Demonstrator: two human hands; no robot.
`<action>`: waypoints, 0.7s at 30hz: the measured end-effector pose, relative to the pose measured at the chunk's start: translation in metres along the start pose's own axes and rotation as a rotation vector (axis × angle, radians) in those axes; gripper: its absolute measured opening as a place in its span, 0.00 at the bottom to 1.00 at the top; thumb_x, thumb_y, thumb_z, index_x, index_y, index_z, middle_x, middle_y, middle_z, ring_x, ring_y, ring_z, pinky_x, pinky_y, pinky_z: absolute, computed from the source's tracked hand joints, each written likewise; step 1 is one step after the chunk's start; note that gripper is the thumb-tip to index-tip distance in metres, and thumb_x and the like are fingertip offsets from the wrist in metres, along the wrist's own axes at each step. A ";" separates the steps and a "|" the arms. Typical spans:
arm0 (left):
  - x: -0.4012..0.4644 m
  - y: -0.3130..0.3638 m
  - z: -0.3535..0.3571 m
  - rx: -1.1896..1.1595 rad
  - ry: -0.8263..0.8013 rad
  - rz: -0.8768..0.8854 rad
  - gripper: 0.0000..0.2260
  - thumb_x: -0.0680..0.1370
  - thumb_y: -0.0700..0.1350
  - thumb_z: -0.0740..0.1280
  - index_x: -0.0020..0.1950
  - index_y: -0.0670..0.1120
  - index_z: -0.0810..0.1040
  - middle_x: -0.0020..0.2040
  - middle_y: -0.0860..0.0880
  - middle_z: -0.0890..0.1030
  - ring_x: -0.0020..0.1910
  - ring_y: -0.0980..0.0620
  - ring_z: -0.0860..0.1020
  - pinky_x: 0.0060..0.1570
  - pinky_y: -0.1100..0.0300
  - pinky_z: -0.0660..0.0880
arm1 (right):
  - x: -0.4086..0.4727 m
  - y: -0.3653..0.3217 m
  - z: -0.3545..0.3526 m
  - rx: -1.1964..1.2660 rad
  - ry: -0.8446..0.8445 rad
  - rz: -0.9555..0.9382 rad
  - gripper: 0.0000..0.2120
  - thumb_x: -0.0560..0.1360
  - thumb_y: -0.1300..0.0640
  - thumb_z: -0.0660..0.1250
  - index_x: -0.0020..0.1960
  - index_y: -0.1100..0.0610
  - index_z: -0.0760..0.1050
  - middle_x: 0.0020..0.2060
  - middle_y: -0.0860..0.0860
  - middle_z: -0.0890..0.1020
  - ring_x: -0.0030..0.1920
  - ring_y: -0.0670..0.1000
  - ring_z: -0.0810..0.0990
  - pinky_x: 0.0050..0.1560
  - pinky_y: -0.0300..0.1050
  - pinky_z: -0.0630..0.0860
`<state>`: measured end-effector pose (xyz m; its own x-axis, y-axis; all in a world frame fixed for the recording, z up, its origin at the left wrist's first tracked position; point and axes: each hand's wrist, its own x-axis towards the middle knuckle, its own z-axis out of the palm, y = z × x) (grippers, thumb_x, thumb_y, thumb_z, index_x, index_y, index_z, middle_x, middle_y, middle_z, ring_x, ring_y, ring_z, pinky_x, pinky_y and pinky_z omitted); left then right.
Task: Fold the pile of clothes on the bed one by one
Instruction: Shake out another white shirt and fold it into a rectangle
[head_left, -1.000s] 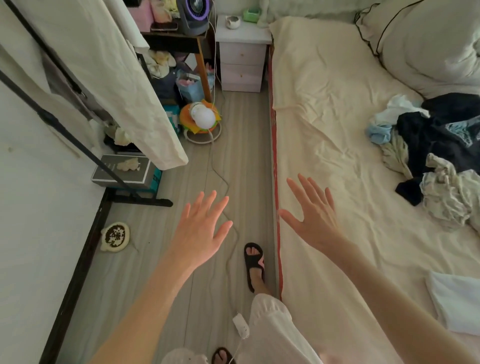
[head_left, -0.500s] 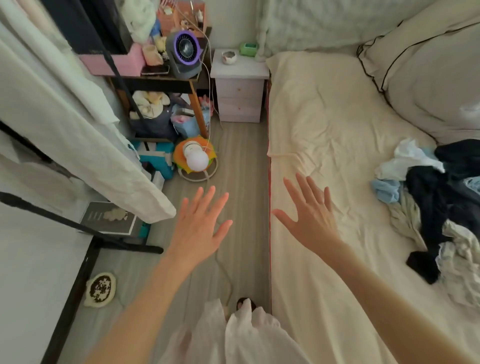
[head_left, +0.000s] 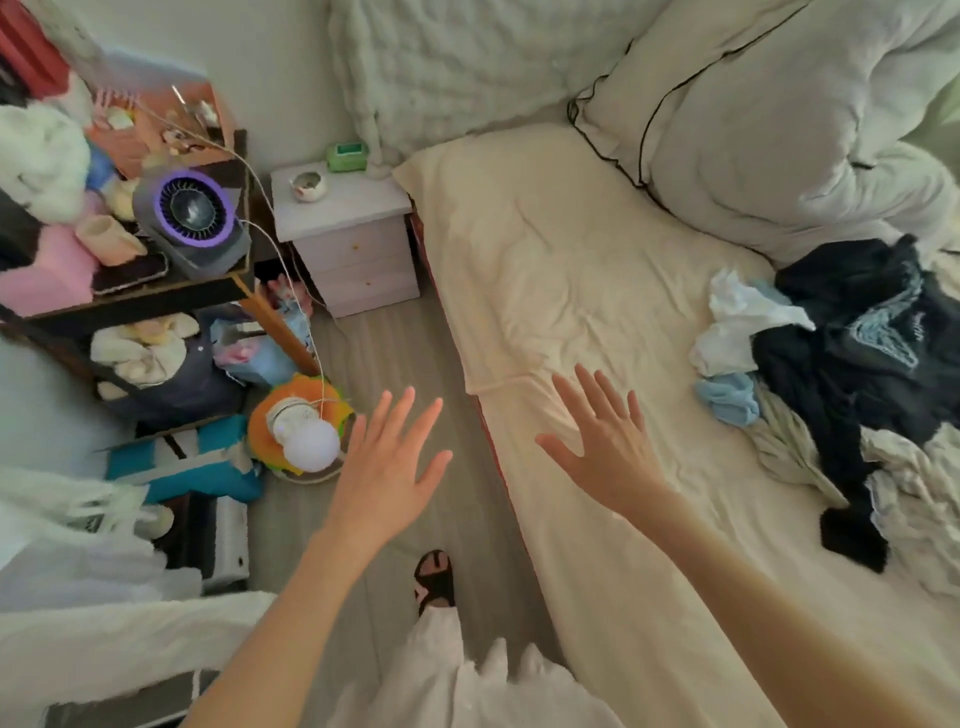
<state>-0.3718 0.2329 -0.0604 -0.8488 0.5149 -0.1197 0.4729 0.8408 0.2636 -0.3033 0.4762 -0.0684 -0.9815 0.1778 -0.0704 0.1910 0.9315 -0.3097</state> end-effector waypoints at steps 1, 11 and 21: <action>0.023 -0.007 -0.005 0.002 -0.012 0.032 0.27 0.80 0.59 0.51 0.77 0.56 0.48 0.78 0.50 0.46 0.77 0.50 0.41 0.73 0.51 0.41 | 0.014 0.000 -0.002 0.011 0.007 0.041 0.33 0.77 0.36 0.56 0.77 0.46 0.50 0.78 0.49 0.50 0.77 0.52 0.45 0.75 0.57 0.43; 0.223 0.023 -0.001 0.030 -0.147 0.376 0.26 0.81 0.56 0.54 0.77 0.51 0.53 0.78 0.46 0.52 0.77 0.46 0.47 0.73 0.49 0.45 | 0.084 0.078 -0.021 0.036 0.080 0.437 0.31 0.78 0.38 0.56 0.77 0.46 0.52 0.77 0.50 0.53 0.77 0.52 0.48 0.74 0.55 0.40; 0.385 0.094 0.171 0.082 -0.411 0.418 0.25 0.82 0.53 0.53 0.78 0.52 0.51 0.78 0.47 0.47 0.77 0.47 0.44 0.73 0.48 0.45 | 0.182 0.285 0.059 0.015 -0.098 0.697 0.28 0.79 0.48 0.60 0.75 0.56 0.59 0.74 0.57 0.62 0.74 0.58 0.58 0.72 0.53 0.55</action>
<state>-0.6141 0.5389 -0.2451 -0.4327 0.8142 -0.3872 0.7783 0.5541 0.2953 -0.4271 0.7550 -0.2257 -0.6252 0.7013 -0.3425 0.7758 0.6064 -0.1746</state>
